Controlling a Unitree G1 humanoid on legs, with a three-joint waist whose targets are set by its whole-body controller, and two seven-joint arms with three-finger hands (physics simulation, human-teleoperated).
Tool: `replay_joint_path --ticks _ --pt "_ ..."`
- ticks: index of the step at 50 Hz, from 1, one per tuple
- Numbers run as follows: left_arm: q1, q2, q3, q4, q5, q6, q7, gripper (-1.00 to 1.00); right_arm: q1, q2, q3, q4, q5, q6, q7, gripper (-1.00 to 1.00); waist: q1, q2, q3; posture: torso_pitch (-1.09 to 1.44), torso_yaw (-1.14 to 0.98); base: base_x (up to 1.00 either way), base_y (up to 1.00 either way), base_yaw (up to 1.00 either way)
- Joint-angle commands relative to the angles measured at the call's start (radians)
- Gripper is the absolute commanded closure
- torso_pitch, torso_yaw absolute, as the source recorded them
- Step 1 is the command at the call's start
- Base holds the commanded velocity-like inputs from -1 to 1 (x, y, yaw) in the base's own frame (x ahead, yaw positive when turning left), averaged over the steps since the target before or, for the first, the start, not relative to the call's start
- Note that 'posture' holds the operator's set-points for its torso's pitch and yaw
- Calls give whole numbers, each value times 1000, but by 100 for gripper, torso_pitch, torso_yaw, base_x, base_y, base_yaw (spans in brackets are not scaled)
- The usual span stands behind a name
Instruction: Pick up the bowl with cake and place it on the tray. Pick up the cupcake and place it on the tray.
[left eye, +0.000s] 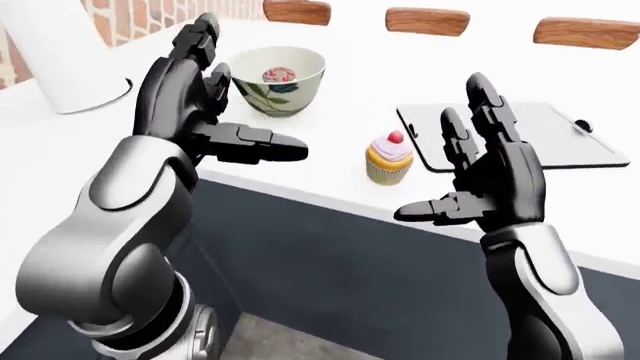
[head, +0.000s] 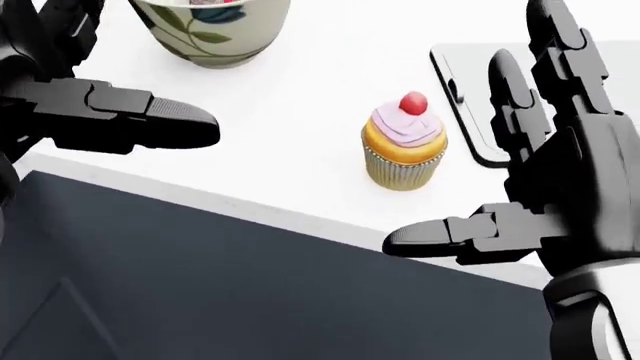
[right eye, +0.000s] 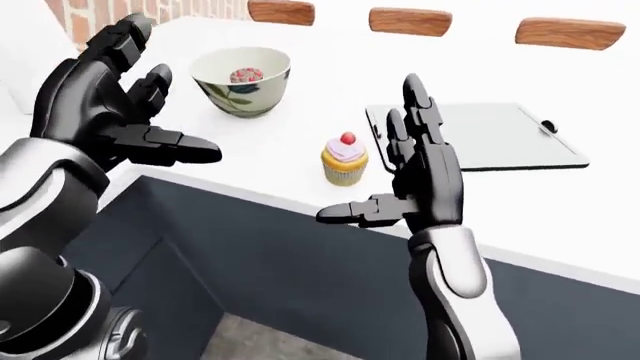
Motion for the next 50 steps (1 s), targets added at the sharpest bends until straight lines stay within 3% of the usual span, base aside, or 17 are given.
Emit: replay_joint_path --ticks 1,4,8,9,12,14,19,21,22,24,25,30,33,36,37,40,50 --pt "-41 6 -6 -29 -8 -38 6 -100 -22 -9 -21 -33 -6 -33 0 -100 -4 2 -29 0 0 0 44 0" --pt "-39 7 -12 -20 -12 -49 10 -100 -18 -6 -24 -29 -6 -37 3 -100 3 -57 -25 0 0 8 38 0" --pt "-32 3 -23 -13 -13 -62 15 -100 -8 -4 -30 -29 -2 -46 6 -100 -4 16 0 0 0 31 15 0" --pt "-32 3 -24 -12 -13 -63 16 -100 -7 -4 -31 -30 -2 -44 5 -100 -1 44 7 0 0 40 1 0" --pt "-36 2 -28 -10 -13 -60 18 -100 -5 -4 -32 -31 1 -45 5 -100 -3 57 -1 0 0 39 1 0" --pt "-35 2 -30 -9 -12 -62 17 -100 -2 -4 -32 -28 1 -51 6 -100 6 51 -18 0 0 39 1 0" --pt "-37 2 -33 -4 -9 -66 16 -100 5 -2 -27 -11 -5 -73 12 -100 24 17 -20 0 0 39 1 0" --pt "-40 1 -32 -5 -9 -62 16 -100 3 -1 -31 -21 2 -60 8 -100 32 -6 -17 0 0 29 0 0" --pt "-36 1 -34 -4 -8 -67 15 -100 5 -1 -32 -22 3 -61 8 -100 34 -28 -21 0 0 0 0 0" --pt "-38 0 -34 -4 -7 -65 15 -100 6 -1 -32 -24 5 -60 7 -100 36 -62 -43 0 0 0 0 0" --pt "-38 0 -35 -3 -6 -66 15 -100 7 0 -32 -24 5 -61 6 -100 36 -40 -21 0 0 0 0 0" --pt "-36 2 -31 -11 -5 -63 11 -100 6 -3 -30 -27 2 -62 5 -100 28 -52 -9 0 0 0 0 0" --pt "-60 9 -8 -39 -18 -22 12 -100 -10 -9 -38 -45 12 -37 -1 -100 21 -29 -4 0 0 0 0 0" --pt "-96 18 12 -65 -36 27 19 -100 -26 -20 -46 -60 22 -16 -6 -100 2 13 -14 0 0 0 0 0" --pt "-101 20 14 -65 -40 29 20 -100 -30 -23 -49 -63 23 -12 -7 -100 3 -5 -11 0 0 0 0 0" --pt "-119 31 17 -54 -49 29 24 -100 -43 -33 -62 -78 35 8 -11 -100 9 -11 -30 0 0 0 0 0" --pt "-229 107 -28 52 -24 16 -10 -100 -99 -78 -105 -166 88 137 -40 -100 15 -22 -25 0 0 0 0 0"
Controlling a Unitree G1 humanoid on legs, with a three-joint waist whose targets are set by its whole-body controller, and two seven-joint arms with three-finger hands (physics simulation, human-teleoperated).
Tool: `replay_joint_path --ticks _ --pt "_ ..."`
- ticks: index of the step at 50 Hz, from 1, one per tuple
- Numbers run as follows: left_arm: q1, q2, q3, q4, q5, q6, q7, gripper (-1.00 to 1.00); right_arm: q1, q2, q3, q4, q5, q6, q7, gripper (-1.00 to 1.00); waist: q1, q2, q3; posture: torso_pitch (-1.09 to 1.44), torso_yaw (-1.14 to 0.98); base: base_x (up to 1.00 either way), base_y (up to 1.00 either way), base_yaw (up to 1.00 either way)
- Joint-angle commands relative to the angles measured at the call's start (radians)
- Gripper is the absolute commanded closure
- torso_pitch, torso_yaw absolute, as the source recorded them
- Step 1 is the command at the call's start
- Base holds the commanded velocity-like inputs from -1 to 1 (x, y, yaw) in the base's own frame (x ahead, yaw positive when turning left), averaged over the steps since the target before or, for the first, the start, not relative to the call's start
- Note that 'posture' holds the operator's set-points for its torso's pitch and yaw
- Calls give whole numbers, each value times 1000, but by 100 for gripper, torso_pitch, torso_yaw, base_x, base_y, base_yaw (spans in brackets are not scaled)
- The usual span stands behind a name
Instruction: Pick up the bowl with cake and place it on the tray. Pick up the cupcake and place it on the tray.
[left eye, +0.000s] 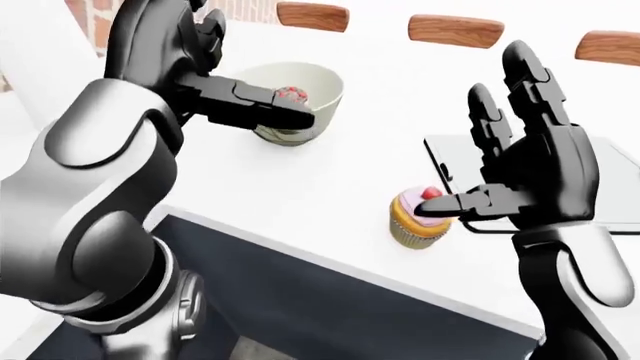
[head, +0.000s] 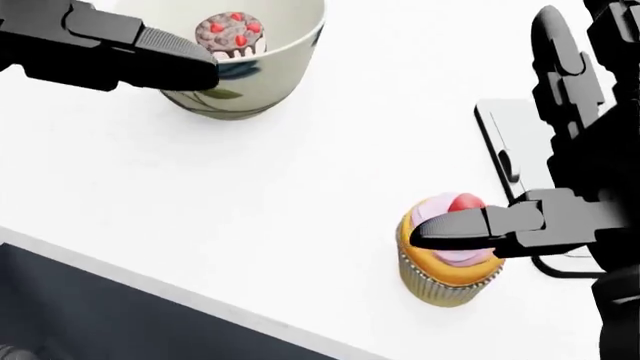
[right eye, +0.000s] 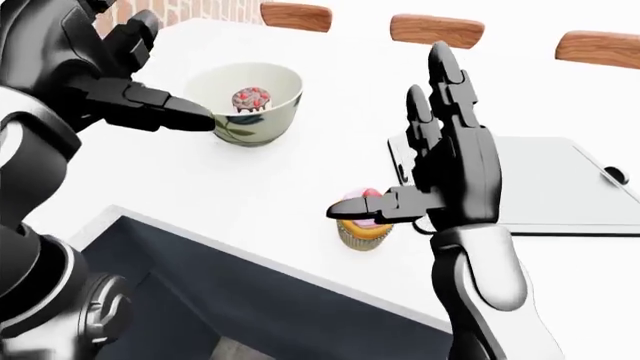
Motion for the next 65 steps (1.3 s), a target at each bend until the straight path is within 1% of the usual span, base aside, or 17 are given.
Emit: replay_joint_path --ticks 1,4,8,10,14,17,20,22,25,27,33,38,45,52,59,62,65 --pt "-36 18 -7 6 25 -42 -18 -100 -30 -15 -23 -37 21 10 -12 -100 1 0 -22 0 0 0 0 0" --pt "-30 50 -64 51 85 -95 -65 -100 -39 -22 -33 -52 41 27 -26 -100 2 0 -20 0 0 0 0 0" --pt "-33 79 -157 98 217 -141 -180 -100 -39 -30 -38 -51 57 23 -36 -100 4 -1 -20 0 0 0 0 0" --pt "-26 79 -192 113 310 -166 -246 -100 -37 -33 -40 -50 64 20 -41 -100 4 -2 -19 0 0 0 0 0" --pt "-6 48 -232 161 506 -236 -374 -100 -40 -37 -40 -53 78 24 -54 -100 5 -4 -19 0 0 0 0 0" --pt "11 -2 -241 214 654 -313 -462 -100 -40 -38 -34 -49 81 18 -61 -100 6 -6 -20 0 0 0 0 0" --pt "30 -65 -227 299 778 -431 -518 -100 -47 -41 -29 -44 83 17 -66 -100 6 -9 -22 0 0 0 0 0" --pt "38 -101 -208 348 838 -499 -539 -100 -53 -41 -25 -45 86 22 -71 -100 7 -12 -25 0 0 0 0 0" --pt "27 -138 -181 427 894 -585 -537 -100 -58 -41 -20 -43 85 22 -75 -100 6 -15 -29 0 0 0 0 0" --pt "38 -157 -176 468 915 -636 -530 -100 -56 -40 -20 -42 85 20 -73 -100 6 -17 -31 0 0 0 0 0" --pt "30 -186 -155 559 924 -702 -500 -100 -41 -37 -19 -44 81 9 -68 -100 7 -20 -37 0 0 0 0 0" --pt "36 -205 -171 613 929 -737 -485 -100 -40 -38 -31 -54 91 19 -71 -100 9 -21 -41 0 0 0 0 0" --pt "35 -223 -183 680 948 -786 -474 -100 -29 -38 -29 -47 86 2 -65 -100 9 -21 -44 0 0 0 0 0" --pt "42 -247 -201 743 986 -810 -500 -100 -22 -33 -21 -43 79 -9 -60 -100 9 -21 -46 0 0 0 0 0" --pt "33 -255 -194 832 999 -869 -477 -100 -16 -25 -9 -50 68 -9 -52 -100 9 -21 -48 0 0 0 0 0" --pt "16 -251 -187 886 997 -898 -452 -95 -8 -20 -3 -47 58 -19 -45 -100 10 -21 -49 0 0 0 0 0" --pt "-2 -244 -181 948 991 -928 -424 -78 -6 -15 -2 -46 52 -22 -39 -100 10 -20 -49 0 0 0 0 0"
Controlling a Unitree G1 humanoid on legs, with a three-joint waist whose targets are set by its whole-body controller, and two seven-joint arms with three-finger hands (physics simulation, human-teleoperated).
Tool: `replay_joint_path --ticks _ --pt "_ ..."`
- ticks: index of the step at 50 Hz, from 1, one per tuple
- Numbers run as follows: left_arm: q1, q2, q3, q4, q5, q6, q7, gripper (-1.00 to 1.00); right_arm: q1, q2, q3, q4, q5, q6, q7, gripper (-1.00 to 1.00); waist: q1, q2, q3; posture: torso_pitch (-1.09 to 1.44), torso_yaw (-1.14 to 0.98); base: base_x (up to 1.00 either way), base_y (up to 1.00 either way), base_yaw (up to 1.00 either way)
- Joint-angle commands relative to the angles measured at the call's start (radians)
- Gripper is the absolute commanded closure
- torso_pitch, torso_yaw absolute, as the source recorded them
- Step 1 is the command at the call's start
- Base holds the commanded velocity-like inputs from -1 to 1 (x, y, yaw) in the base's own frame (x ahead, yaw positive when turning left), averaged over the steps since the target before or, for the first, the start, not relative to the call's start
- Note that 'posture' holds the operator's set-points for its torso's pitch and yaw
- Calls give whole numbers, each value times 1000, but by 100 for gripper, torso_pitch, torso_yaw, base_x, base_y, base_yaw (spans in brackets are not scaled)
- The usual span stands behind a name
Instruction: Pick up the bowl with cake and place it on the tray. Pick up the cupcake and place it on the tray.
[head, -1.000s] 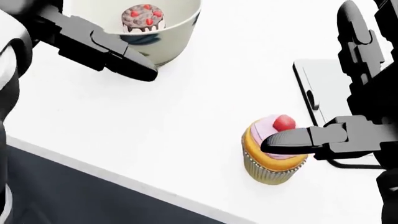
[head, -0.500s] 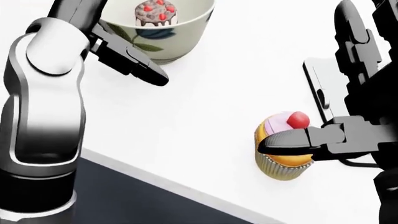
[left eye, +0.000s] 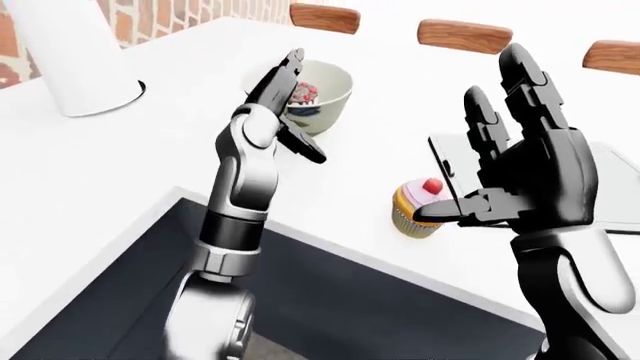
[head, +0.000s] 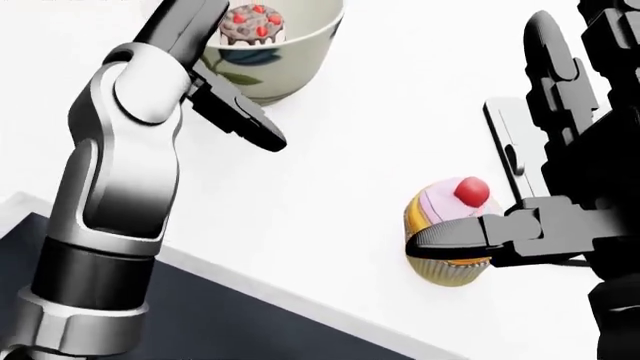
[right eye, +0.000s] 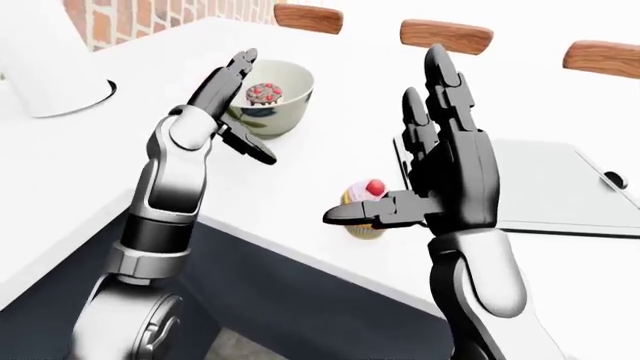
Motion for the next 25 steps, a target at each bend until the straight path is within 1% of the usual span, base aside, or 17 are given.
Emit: replay_joint_path --ticks 1,3,5,6,7,9,11,19,21,25 --pt "-37 8 8 18 -4 -29 27 -75 -21 -6 -9 -25 -7 -26 2 -100 -1 -3 -18 0 0 0 0 0" --pt "-43 8 5 37 -4 -37 31 -57 -23 -3 -8 -28 -7 -21 1 -100 -1 -2 -19 0 0 0 0 0" --pt "-50 6 1 57 -1 -44 35 -29 -19 -1 -5 -25 -12 -26 4 -100 -1 -1 -19 0 0 0 0 0" --pt "-51 6 1 71 0 -52 40 -22 -11 1 -3 -17 -19 -40 11 -100 -1 -1 -20 0 0 0 0 0" --pt "-52 5 1 85 -1 -59 43 -9 -12 2 -4 -18 -19 -38 12 -100 -2 0 -20 0 0 0 0 0" --pt "-56 4 1 99 1 -65 46 0 -14 3 -6 -22 -18 -30 10 -100 -2 -1 -21 0 0 0 0 0" --pt "-62 3 -1 114 3 -70 48 17 -13 4 -7 -16 -20 -37 14 -100 -1 -1 -22 0 0 0 0 0" --pt "-54 -2 -12 139 29 -94 54 29 -12 4 -10 -19 -19 -36 17 -100 1 -2 -25 0 0 0 0 0" --pt "-35 -4 -23 135 55 -108 53 30 -6 3 -10 -17 -22 -42 21 -100 0 -3 -25 0 0 0 0 0" --pt "-38 3 -36 184 122 -162 77 30 -5 6 -9 -25 -21 -36 20 -100 0 -6 -25 0 0 0 0 0"
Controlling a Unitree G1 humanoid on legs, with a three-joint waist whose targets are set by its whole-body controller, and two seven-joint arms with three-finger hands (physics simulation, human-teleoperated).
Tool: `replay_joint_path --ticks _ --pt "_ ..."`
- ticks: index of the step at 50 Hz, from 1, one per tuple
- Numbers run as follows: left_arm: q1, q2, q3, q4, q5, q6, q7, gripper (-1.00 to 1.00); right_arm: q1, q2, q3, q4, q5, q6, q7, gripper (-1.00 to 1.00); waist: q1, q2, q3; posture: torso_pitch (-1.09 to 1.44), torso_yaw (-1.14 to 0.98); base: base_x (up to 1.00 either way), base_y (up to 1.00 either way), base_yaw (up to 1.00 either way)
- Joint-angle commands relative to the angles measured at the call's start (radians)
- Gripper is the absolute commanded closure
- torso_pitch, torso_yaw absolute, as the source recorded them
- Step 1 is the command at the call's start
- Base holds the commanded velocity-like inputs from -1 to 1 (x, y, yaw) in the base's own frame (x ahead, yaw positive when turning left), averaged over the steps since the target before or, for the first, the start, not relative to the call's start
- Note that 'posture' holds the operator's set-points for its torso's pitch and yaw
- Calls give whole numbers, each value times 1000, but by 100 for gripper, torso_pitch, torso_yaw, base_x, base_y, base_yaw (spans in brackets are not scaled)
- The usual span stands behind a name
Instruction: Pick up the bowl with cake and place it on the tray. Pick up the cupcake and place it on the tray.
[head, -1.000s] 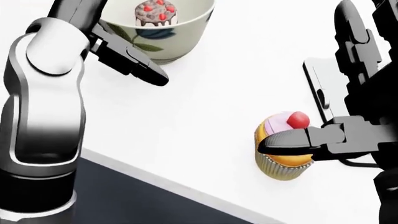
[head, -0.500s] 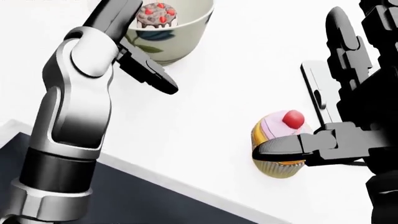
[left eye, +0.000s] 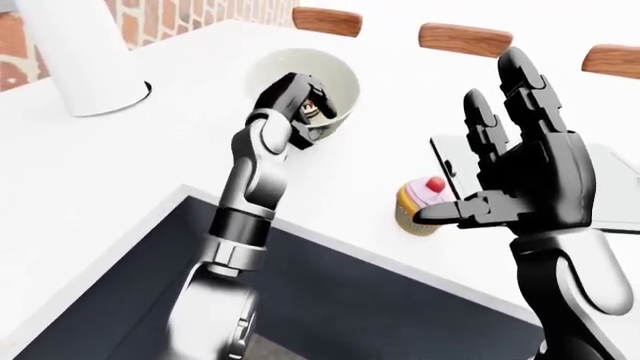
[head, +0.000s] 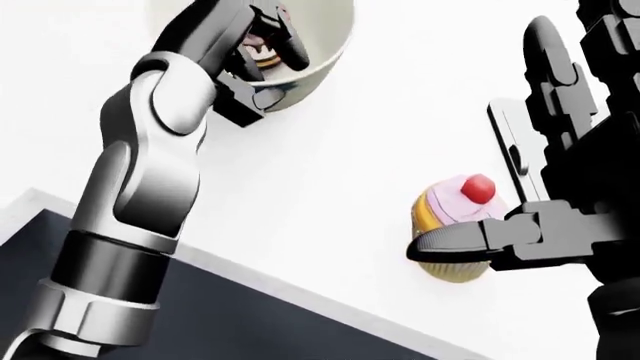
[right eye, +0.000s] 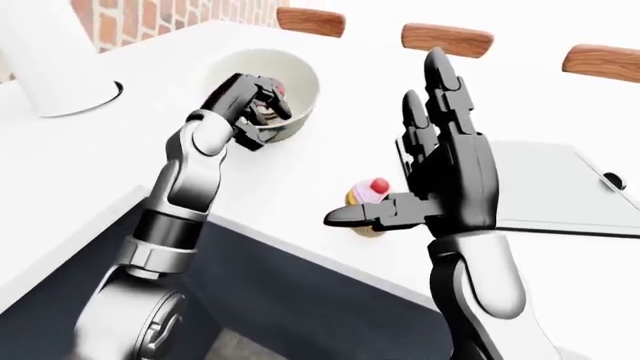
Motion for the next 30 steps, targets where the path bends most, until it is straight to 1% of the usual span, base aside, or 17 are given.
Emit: replay_joint_path --ticks 1,4,7,8,11,15,19,20,21,22,23,27,30 --pt "-22 9 3 40 57 -16 6 30 -20 -6 -6 -27 -3 -26 -1 -100 1 -2 -11 0 0 0 0 0" --pt "-44 14 6 88 102 -49 25 29 -16 -4 -4 -26 -8 -30 2 -100 0 -2 -11 0 0 0 0 0" --pt "-76 25 7 140 147 -74 52 22 -10 -2 -4 -23 -12 -38 7 -100 -2 -2 -12 0 0 0 0 0" --pt "-88 28 7 156 161 -82 58 15 -12 -1 -4 -24 -11 -36 7 -100 -2 -2 -12 0 0 0 0 0" --pt "-112 33 8 191 191 -98 69 11 -8 1 -3 -25 -13 -39 8 -100 -4 1 -13 0 0 0 0 0" --pt "-137 40 6 249 229 -125 93 10 -8 2 -8 -30 -9 -33 6 -100 -4 3 -14 0 0 0 0 0" --pt "-146 38 8 286 247 -140 109 15 0 2 -4 -20 -15 -50 13 -100 -4 2 -15 0 0 0 0 0" --pt "-149 36 8 292 252 -142 112 22 -4 2 -6 -26 -12 -41 10 -100 -4 2 -16 0 0 0 0 0" --pt "-151 37 6 298 259 -146 117 34 -8 2 -10 -32 -7 -31 6 -100 -4 2 -17 0 0 0 0 0" --pt "-154 36 7 304 261 -149 121 61 -9 1 -12 -38 -4 -24 4 -100 -4 1 -18 0 0 0 0 0" --pt "-156 37 8 306 263 -152 123 100 -3 1 -10 -31 -7 -36 8 -100 -4 1 -18 0 0 0 0 0" --pt "-162 43 16 270 268 -141 98 100 2 2 -8 -22 -13 -49 15 -100 -5 3 -19 0 0 0 0 0" --pt "-171 59 24 233 267 -134 73 100 -8 -3 -18 -28 -3 -35 11 -100 -6 3 -19 0 0 0 0 0"
